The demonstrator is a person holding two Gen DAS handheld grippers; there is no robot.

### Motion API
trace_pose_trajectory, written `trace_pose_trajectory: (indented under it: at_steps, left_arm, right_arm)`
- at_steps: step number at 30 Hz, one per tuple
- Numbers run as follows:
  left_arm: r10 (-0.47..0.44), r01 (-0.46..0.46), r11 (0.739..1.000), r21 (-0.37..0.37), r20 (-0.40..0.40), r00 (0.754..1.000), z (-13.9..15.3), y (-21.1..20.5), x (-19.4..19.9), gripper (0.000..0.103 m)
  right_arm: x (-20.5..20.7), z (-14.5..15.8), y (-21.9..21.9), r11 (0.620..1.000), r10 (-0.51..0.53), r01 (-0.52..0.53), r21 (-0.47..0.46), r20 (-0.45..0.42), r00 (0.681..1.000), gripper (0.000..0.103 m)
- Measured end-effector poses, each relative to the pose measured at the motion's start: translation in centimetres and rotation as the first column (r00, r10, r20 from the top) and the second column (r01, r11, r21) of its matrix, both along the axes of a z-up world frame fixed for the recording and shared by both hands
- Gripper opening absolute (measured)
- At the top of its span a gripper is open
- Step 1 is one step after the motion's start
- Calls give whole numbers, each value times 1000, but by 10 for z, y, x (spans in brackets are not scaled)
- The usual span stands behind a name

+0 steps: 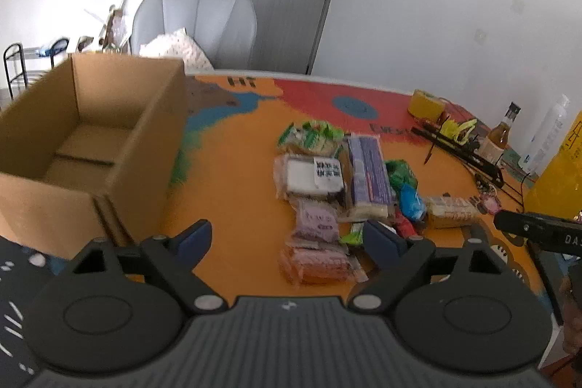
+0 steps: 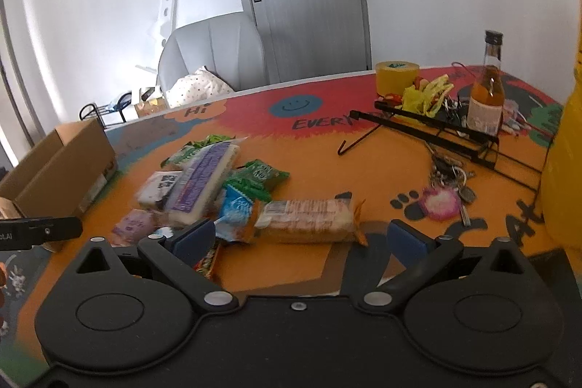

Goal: Organize snacks
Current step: 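Grasp the orange bread pack with the left gripper while the right gripper approaches the striped bread loaf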

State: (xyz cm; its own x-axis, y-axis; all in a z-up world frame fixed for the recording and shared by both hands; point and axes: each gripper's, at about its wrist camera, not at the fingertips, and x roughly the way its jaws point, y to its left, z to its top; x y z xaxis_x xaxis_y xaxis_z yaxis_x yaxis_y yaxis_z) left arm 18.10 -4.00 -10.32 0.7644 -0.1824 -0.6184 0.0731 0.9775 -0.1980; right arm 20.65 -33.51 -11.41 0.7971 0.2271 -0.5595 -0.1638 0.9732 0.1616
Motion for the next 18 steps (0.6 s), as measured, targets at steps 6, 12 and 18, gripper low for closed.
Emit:
trace_pose_trajectory:
  at_steps: [6, 12, 18]
  left_arm:
    - [16, -16, 1000, -4, -22, 1000, -13, -12, 9, 88]
    - [42, -42, 999, 0, -42, 998, -24, -25, 11, 88]
    - [64, -62, 997, 36, -44, 997, -34, -40, 9, 88]
  right_arm:
    - [8, -5, 5, 994, 78, -75, -79, 26, 997, 103]
    - [17, -8, -9, 993, 99, -96, -63, 34, 995, 103]
    - [27, -17, -14, 991, 117, -115, -66, 28, 993, 103]
